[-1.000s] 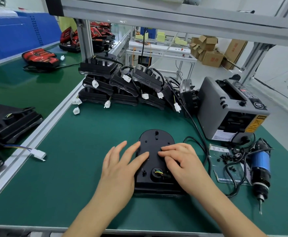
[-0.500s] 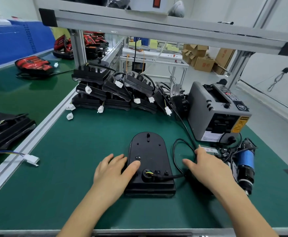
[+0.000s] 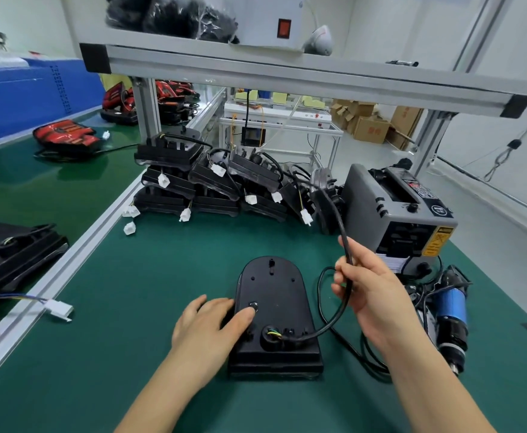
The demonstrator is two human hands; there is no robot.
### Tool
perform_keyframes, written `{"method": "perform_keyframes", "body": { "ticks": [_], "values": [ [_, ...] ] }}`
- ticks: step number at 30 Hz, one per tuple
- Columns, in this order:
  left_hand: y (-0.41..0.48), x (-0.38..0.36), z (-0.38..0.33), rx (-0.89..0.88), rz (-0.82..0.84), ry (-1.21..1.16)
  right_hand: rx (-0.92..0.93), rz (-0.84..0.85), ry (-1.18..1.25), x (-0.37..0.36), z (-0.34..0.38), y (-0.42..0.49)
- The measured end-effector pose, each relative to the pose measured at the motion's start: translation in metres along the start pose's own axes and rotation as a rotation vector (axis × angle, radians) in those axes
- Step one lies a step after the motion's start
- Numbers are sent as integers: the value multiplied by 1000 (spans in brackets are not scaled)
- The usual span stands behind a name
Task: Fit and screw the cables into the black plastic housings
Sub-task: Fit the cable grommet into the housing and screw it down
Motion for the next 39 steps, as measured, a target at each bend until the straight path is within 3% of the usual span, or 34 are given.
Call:
{"method": "perform_keyframes", "body": {
  "ticks": [10,14,18,21,24,28,31,34,39],
  "values": [
    [62,56,-92,-287,-324,-243,243,261,-91,-12,5,-15],
    [87,75,-120,-382,-306,-287,216,337,-76,-9,10,-19],
    [87,80,-137,-591,-245,-171,154,308,-7,-5,13,-19],
    [77,96,-138,-649,-364,-285,103,215,-18,-4,10,-14],
    [72,113,-126,-553,-434,-309,77,123,-126,-6,7,-7],
    [82,97,-95,-100,-84,-385,-1,75,-473,-8,-6,3],
    [83,70,-58,169,74,-492,-61,212,-917,-6,-22,1],
    [78,46,-28,276,55,-533,-102,351,-1220,-6,-29,-11],
    [62,24,-16,297,134,-705,-166,391,-1282,-13,-30,-23]
  ]
}}
Point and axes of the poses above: each hand's wrist, its own y-axis towards the middle knuckle, its own x-axis out of the back of the hand, z = x × y, the point moved 3 cm from there along y, towards the middle knuckle, and after that the axes turned 14 degrees about x, right-handed, at the moved point
